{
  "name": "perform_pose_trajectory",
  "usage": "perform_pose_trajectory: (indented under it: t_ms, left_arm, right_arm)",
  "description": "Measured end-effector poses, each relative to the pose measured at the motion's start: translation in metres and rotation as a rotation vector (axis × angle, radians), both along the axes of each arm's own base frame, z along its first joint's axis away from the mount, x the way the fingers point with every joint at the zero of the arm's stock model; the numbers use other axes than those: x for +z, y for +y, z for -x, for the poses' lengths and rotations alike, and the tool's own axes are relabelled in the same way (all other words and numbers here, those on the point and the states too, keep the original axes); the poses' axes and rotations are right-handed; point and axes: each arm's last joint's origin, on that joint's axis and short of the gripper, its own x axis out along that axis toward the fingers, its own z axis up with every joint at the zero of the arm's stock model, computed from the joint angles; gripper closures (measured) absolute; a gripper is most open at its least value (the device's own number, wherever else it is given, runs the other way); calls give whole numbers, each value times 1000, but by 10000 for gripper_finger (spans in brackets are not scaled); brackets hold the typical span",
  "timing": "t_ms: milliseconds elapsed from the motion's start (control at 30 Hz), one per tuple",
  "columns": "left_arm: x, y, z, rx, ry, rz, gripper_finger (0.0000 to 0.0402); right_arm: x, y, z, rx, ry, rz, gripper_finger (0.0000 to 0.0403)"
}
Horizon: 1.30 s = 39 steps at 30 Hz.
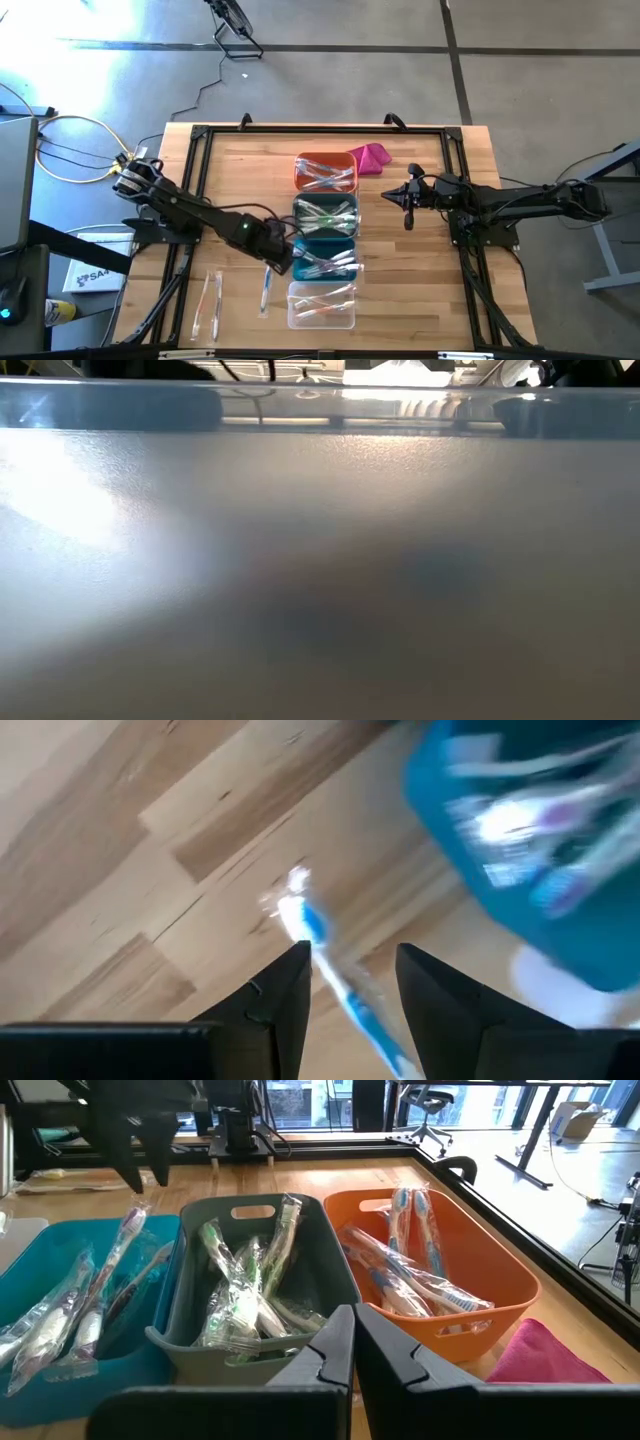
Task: Pick & Place Toothbrushes
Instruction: Put the blue toothbrush into the orange bin
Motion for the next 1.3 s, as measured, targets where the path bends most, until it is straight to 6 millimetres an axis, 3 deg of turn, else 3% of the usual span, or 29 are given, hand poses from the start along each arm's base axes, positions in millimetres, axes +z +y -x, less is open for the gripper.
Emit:
perform_pose_trajectory:
  t_ms: [300,633,1300]
  left_arm:
    - [-26,4,13,135,83,34,256]
    - [-35,2,8,68,-9,60,256]
    - [-78,9,23,83,-59,60,256]
  right_arm:
    - [0,0,0,0,0,0,398]
    - [0,0,0,0,0,0,398]
    - [0,0,0,0,0,0,398]
